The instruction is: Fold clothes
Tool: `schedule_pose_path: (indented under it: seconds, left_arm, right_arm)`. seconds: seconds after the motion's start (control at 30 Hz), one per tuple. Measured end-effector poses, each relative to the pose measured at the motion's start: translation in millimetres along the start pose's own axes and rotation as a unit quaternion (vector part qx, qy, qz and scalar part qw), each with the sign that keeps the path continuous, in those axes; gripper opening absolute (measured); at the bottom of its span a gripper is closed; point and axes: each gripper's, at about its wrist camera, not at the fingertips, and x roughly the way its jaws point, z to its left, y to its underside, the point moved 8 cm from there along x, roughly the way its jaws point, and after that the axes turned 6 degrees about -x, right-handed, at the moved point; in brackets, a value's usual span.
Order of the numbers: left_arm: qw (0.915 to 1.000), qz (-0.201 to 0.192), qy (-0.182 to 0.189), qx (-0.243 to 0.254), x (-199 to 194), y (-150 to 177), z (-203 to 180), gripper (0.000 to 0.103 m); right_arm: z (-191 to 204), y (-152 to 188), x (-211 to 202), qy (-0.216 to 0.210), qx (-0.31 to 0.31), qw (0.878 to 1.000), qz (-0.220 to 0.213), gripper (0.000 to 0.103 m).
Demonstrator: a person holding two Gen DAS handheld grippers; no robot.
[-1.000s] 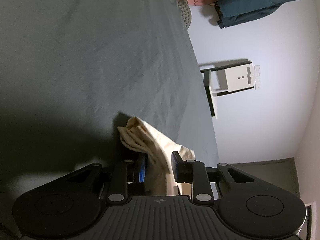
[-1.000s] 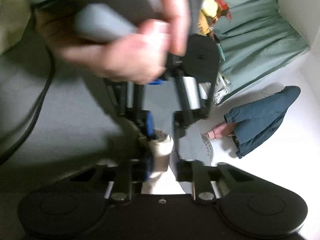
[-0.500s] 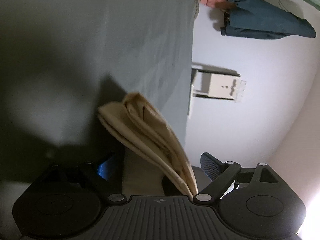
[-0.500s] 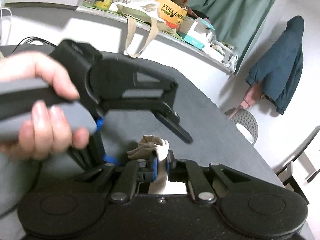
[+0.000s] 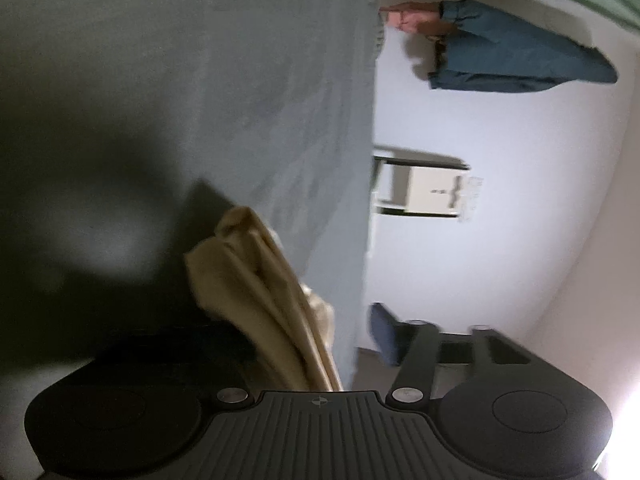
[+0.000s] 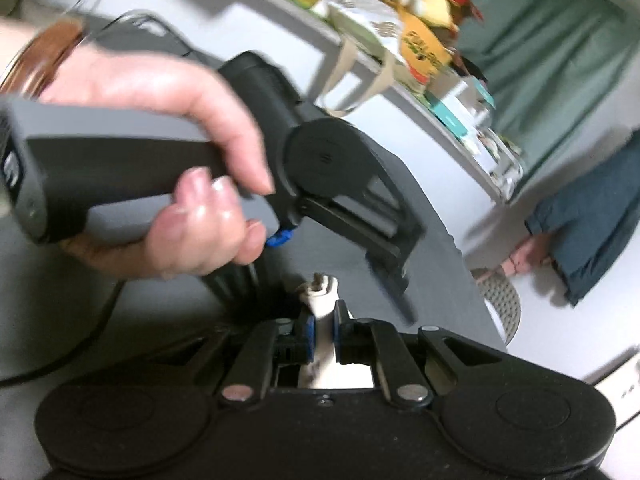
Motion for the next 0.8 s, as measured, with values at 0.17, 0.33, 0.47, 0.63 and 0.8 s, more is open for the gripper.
schedule_pose_path:
  seconds: [0.17, 0.33, 0.47, 0.63, 0.8]
  left_arm:
    - [0.9981, -0.001, -0.049, 0.037, -3, -5, 4, 0.029]
    - [0.9827, -0.03, -0.119, 0.138, -9, -13, -7, 0.018]
    - [0.9688, -0.038, -0.147, 0.196, -5, -16, -17, 0.006]
    - [0.9352, -0.052, -0.192, 0.293, 7, -20, -45, 0.006]
    - [0.8964, -0.063, -0.228, 0.375, 9, -20, -65, 0.006]
  right_arm:
    - [24, -1, 4, 0.005, -0.074, 0.997, 0.002, 0.009]
    - [40, 3, 5, 0.007, -0.109, 0.994, 0.007, 0.01]
    - [34, 11, -1, -0.014, -0.062, 0.998, 0.014, 0.03]
    - [-37, 46, -12, -0.034, 0.153, 0.987, 0.026, 0.062]
    - [-113, 123, 10, -0.097, 0.405, 0.903, 0.109, 0.062]
